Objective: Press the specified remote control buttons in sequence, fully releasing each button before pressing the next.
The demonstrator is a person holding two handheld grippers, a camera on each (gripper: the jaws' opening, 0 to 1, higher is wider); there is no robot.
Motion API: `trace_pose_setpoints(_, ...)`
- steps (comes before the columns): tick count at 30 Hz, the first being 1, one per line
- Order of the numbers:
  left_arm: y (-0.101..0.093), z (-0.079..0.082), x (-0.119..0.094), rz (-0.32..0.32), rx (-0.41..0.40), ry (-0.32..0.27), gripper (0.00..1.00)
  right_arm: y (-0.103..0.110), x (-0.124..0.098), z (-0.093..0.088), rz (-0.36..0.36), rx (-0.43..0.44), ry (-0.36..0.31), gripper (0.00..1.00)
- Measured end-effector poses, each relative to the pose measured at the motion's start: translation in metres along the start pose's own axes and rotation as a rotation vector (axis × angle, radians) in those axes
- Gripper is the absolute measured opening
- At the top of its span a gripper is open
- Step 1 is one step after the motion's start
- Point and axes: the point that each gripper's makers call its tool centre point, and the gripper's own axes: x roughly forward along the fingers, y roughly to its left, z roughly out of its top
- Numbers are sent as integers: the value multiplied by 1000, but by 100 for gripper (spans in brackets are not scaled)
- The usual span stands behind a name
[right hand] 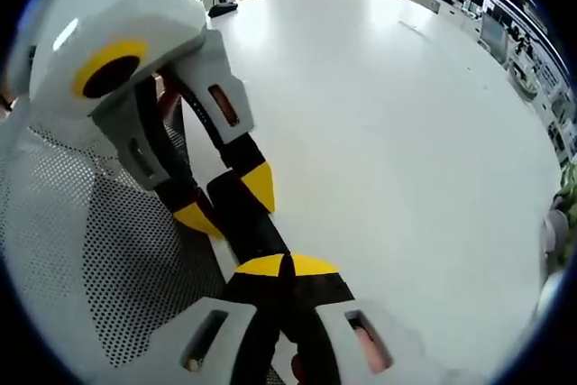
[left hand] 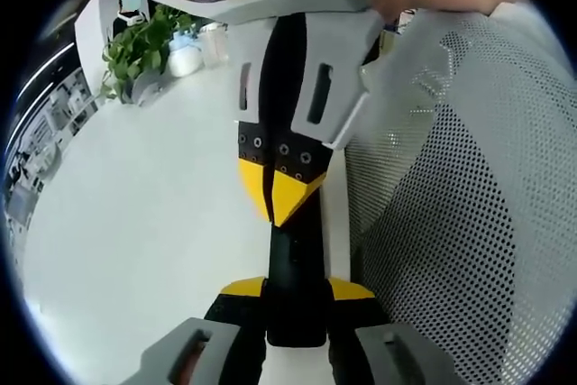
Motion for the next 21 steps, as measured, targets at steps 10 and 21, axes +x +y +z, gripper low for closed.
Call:
trace_pose_setpoints(10,-1,0,1,-5,6,-2,24,2,2,-1,5,-4,12,0)
trace_pose_setpoints(21,-1,1,1,-7,6,0,24,1,2,-1,1,12,7,0)
